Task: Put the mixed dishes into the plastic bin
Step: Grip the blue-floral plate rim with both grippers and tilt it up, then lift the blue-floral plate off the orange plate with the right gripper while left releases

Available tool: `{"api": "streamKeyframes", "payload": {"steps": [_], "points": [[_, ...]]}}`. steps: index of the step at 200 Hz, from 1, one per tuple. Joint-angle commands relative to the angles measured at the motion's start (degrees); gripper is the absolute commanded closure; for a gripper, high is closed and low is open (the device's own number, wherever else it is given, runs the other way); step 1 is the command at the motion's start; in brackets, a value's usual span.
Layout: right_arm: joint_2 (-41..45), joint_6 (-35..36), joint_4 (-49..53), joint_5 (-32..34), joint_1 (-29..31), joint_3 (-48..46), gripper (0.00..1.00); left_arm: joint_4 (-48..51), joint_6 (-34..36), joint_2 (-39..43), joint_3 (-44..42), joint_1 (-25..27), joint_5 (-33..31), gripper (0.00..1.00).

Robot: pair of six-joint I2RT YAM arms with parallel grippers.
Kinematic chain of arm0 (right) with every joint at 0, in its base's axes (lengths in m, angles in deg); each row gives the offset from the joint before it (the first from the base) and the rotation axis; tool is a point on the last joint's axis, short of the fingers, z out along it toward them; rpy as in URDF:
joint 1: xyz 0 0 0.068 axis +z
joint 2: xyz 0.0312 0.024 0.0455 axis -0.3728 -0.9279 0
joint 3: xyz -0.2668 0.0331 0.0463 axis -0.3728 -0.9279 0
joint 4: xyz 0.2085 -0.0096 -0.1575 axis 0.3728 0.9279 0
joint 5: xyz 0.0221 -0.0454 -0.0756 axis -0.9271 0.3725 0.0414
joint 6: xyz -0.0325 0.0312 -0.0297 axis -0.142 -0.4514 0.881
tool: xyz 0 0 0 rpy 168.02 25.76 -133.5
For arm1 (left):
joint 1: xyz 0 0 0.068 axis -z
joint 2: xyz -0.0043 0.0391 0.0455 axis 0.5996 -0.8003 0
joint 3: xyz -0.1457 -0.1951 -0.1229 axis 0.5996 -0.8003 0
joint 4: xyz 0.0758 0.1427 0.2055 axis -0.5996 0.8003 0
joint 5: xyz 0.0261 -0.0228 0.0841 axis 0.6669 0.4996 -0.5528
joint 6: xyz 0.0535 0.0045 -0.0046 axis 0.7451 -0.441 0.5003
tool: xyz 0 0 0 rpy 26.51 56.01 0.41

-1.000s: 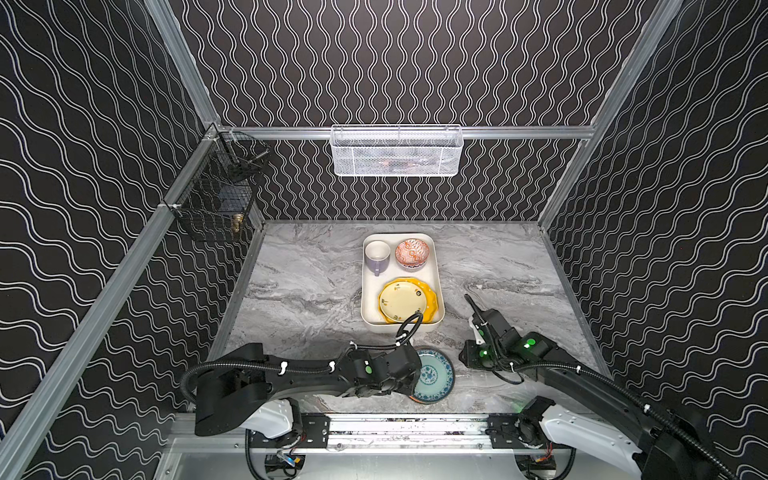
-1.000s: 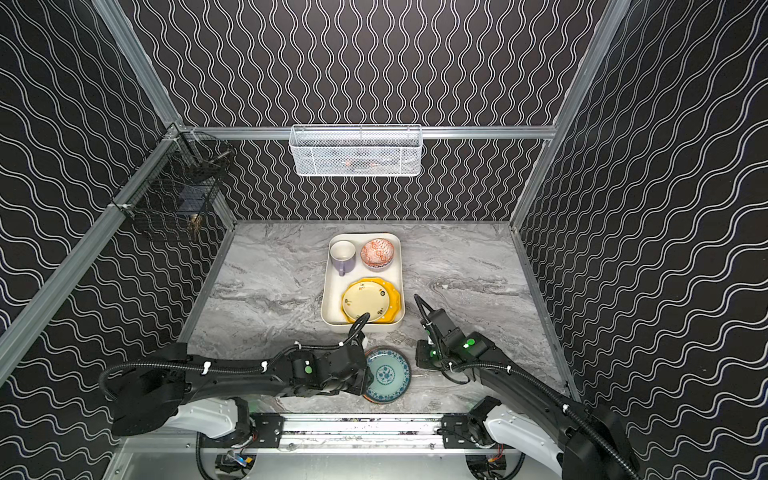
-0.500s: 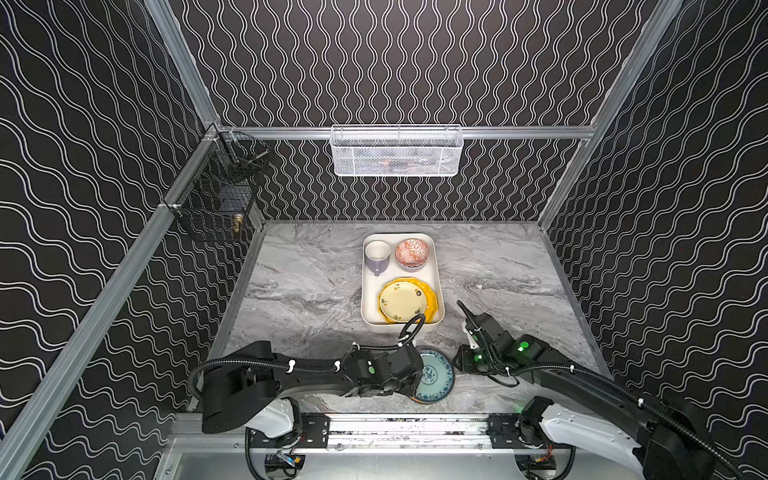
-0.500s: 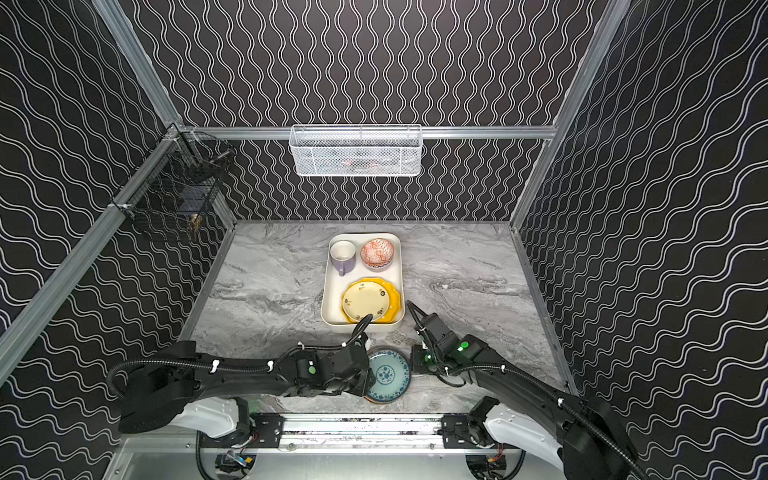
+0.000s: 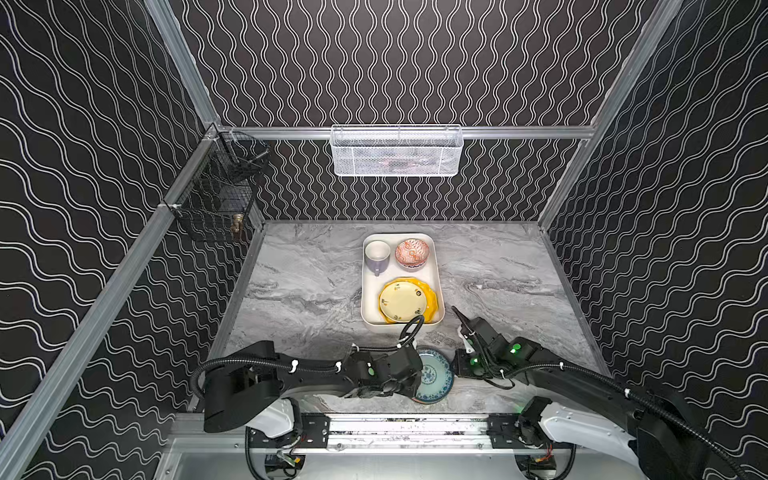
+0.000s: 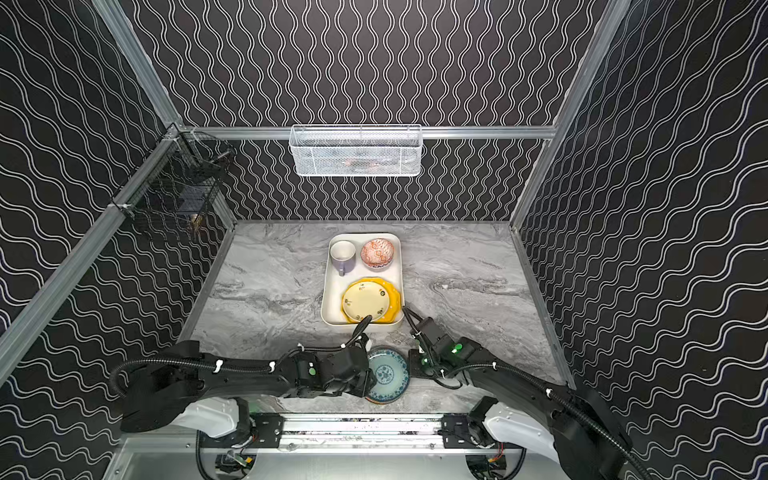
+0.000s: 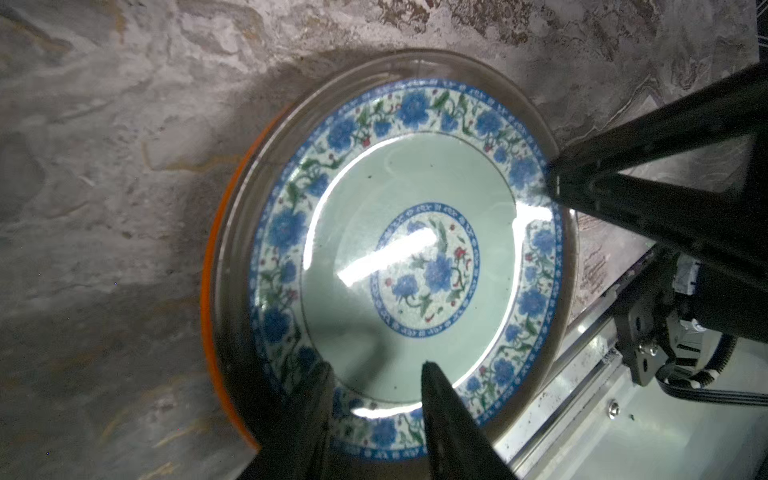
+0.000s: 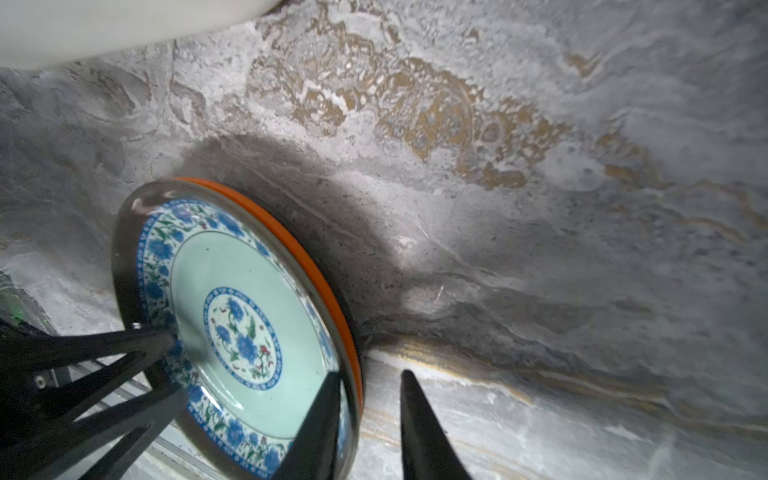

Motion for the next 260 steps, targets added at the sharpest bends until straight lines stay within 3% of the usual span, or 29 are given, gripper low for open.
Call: {"api": "streamKeyframes", "payload": {"steps": [1, 31, 87, 131, 160, 178, 185, 188, 229, 260], "points": [[-0.3, -1.0, -2.1, -0.7, 0.1, -0.4, 0.74, -0.6, 0.0, 0.0, -0.6, 0.0, 0.3, 0.59], [-0.5, -1.0, -1.6, 0.0, 0.4, -0.2, 0.78, -1.5, 0.1, -0.2, -1.0, -0.1, 0.5, 0.6], [0.6, -1.2, 0.5, 1.8, 0.7, 0.2, 1.0, -2.5, 0.4, -1.3, -0.4, -0.1, 1.4, 0.6], [2.7, -1.2, 2.8, 2.5, 0.7, 1.3, 1.0, 1.7, 1.1, 2.6, 0.6, -0.1, -0.2, 0.57], [4.5, -1.3, 4.0, 2.0, 0.7, 2.5, 1.0, 7.6, 1.5, 8.6, 1.4, -0.1, -3.8, 0.44], [5.7, -1.2, 5.0, 1.8, 0.7, 3.5, 1.0, 11.5, 1.4, 12.8, 1.5, -0.1, -6.1, 0.26], [6.2, -1.4, 5.4, 1.6, 0.7, 3.9, 1.0, 13.0, 1.4, 14.3, 1.6, -0.1, -7.2, 0.06], [6.4, -1.3, 5.6, 1.6, 0.7, 4.0, 1.0, 13.7, 1.5, 14.9, 1.6, -0.1, -7.6, 0.02], [8.4, -1.2, 7.5, 1.4, 0.7, 6.0, 1.0, 23.1, 0.7, 23.8, 2.4, -0.8, -13.8, 0.01], [9.4, -1.2, 8.5, 1.4, 0.6, 7.6, 1.0, 26.7, 0.1, 28.6, 2.1, -2.3, -15.1, 0.01]]}}
